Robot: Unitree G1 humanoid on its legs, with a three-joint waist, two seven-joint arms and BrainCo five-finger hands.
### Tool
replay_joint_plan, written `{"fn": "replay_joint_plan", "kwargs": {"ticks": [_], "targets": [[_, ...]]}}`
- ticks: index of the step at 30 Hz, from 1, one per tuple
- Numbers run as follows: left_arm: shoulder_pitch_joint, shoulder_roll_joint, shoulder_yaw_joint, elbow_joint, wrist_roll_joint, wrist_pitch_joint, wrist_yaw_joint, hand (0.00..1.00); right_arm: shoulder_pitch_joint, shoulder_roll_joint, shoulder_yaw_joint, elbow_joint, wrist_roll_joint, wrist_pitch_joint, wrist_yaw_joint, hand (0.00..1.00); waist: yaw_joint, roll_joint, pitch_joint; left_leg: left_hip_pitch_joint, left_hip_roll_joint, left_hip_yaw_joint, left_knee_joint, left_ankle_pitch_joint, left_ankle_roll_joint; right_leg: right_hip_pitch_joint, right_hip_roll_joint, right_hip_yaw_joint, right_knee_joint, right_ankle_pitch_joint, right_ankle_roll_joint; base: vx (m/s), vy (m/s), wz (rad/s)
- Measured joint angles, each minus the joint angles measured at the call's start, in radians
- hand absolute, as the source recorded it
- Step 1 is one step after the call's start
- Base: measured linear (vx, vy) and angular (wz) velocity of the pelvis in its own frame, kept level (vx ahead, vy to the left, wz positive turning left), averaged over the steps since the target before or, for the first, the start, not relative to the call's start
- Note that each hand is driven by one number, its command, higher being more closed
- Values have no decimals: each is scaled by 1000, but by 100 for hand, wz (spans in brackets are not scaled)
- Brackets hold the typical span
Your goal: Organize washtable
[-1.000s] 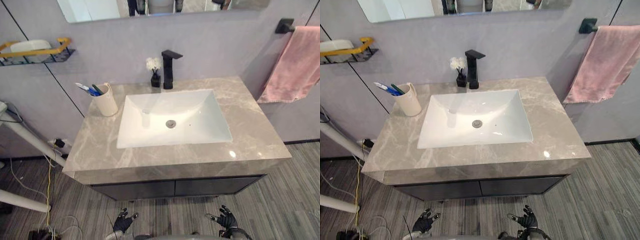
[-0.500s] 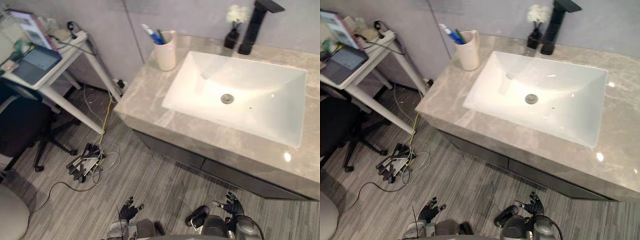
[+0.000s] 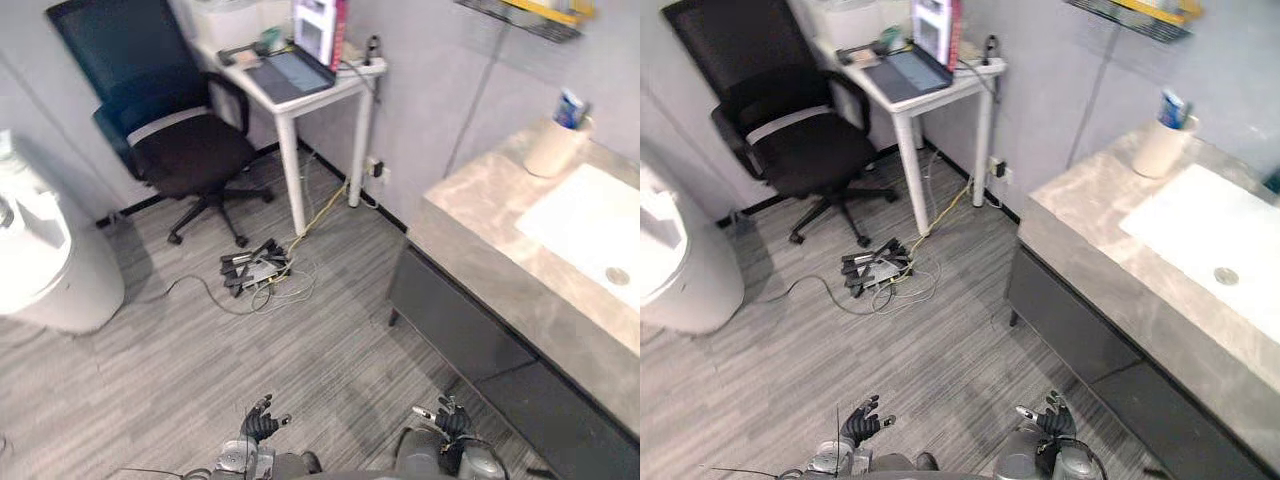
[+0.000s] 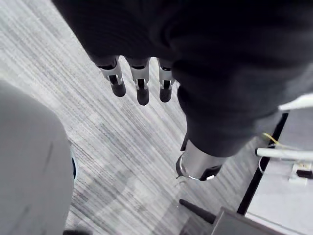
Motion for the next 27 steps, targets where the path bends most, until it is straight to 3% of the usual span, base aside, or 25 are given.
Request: {"fn": "replay_joint_plan", "kwargs": {"ticks": [2, 3, 4, 6, 8, 10, 11, 14, 15, 16, 17, 19, 21, 24, 25, 26, 27], "targets": [[-5, 3, 2, 1, -5, -1, 12, 0, 2, 2, 2, 4, 19, -3, 1, 0, 1, -10, 3, -9, 0, -123, 21, -13, -12, -53, 84, 131, -94, 6, 18, 162, -56, 160], [-5, 6, 3, 2, -7, -2, 12, 0, 3, 4, 6, 6, 19, -3, 1, 0, 1, -14, 0, -14, -1, -149, 30, -21, -22, -54, 99, 170, -133, 12, 28, 196, -143, 180], [0, 17, 4, 2, -6, -2, 12, 0, 5, 6, 17, 21, 19, -5, 1, 0, 2, -32, -10, -30, -6, -200, 62, -33, -44, -55, 113, 221, -198, 46, 36, 242, -228, 178], [16, 22, 46, 4, -11, -4, 14, 0, 7, 11, 23, 43, 27, -5, 6, 0, 11, -52, -27, -78, 6, -293, 191, -105, -78, -34, 125, 204, -241, 142, 2, 355, -311, 152], [22, -6, 65, 5, -21, -1, 24, 0, -1, 6, 17, 53, 25, -7, 4, 0, 24, -11, -48, -144, 64, -296, 290, -106, -113, -18, 157, 136, -264, 125, -18, 318, -214, 81], [17, -24, 71, 2, -25, 1, 32, 0, -3, -19, 14, 69, 29, -8, 0, 0, 34, 31, -48, -210, 137, -204, 381, -55, -162, 49, 194, 61, -355, 137, -46, 381, -223, 76], [17, -22, 70, 2, -24, 1, 32, 0, -13, -19, 12, 86, 30, -3, -5, 0, 35, 14, -37, -210, 152, -156, 388, -52, -165, 106, 188, 39, -399, 144, -56, 322, -186, 56], [12, -24, 52, -8, -24, 3, 32, 0, -10, -19, 12, 87, 31, -6, -5, 0, 22, 16, -36, -198, 154, -4, 302, -41, -164, 185, 161, -31, -445, 145, -56, 150, -69, 67], [10, -27, 33, -21, -24, 3, 31, 0, -11, -19, 12, 86, 31, -7, -5, 0, 18, 25, -37, -207, 160, 70, 248, 38, -151, 201, 159, -64, -459, 144, -54, 90, -1, 85], [8, -27, 14, -28, -23, 2, 30, 0, -16, -17, 7, 88, 31, -4, -4, 0, 12, 27, -42, -218, 172, 167, 207, 70, -107, 209, 158, -101, -473, 141, -41, 110, 40, 114], [-3, -24, -3, -27, -21, 3, 29, 0, -22, -10, 7, 88, 29, -4, -4, 0, 9, 19, -47, -204, 153, 210, 145, 86, -84, 210, 147, -138, -489, 143, -34, 71, 61, 101], [-18, -21, -2, -26, -17, 8, 29, 0, -25, 4, 7, 88, 26, -4, -4, 0, 18, -5, -41, -197, 117, 204, 69, 121, -55, 212, 133, -170, -506, 150, -23, 16, 64, 67], [-17, -14, -1, -25, -14, 10, 29, 0, -23, 12, 9, 90, 24, 2, -5, 0, 31, -22, -42, -153, 73, 181, -5, 156, -66, 248, 114, -190, -518, 157, -13, -4, 52, 46], [-12, -12, -1, -15, -13, 9, 29, 0, -27, 13, 20, 89, 16, 2, -4, 0, 29, -21, -43, -128, 27, 123, -73, 194, -49, 276, 97, -222, -503, 140, 9, -43, 28, 44], [-11, -13, -1, -15, -13, 9, 29, 0, -28, 12, 21, 88, 16, 1, -3, 0, 26, -19, -43, -134, 19, 102, -89, 200, -40, 264, 95, -198, -477, 122, 6, -165, 32, 108], [-11, -12, -2, -14, -13, 11, 29, 0, -31, 12, 21, 83, 16, 2, -3, 0, 10, -22, -43, -159, -4, 32, -102, 209, -25, 218, 121, 34, -425, 57, -45, -122, 20, 123], [-11, -10, -1, -15, -12, 10, 29, 0, -29, 14, 22, 83, 15, 2, -2, 0, 5, -28, -41, -167, -15, 5, -107, 213, -20, 200, 135, 133, -421, 31, -39, -105, -25, 158]]}}
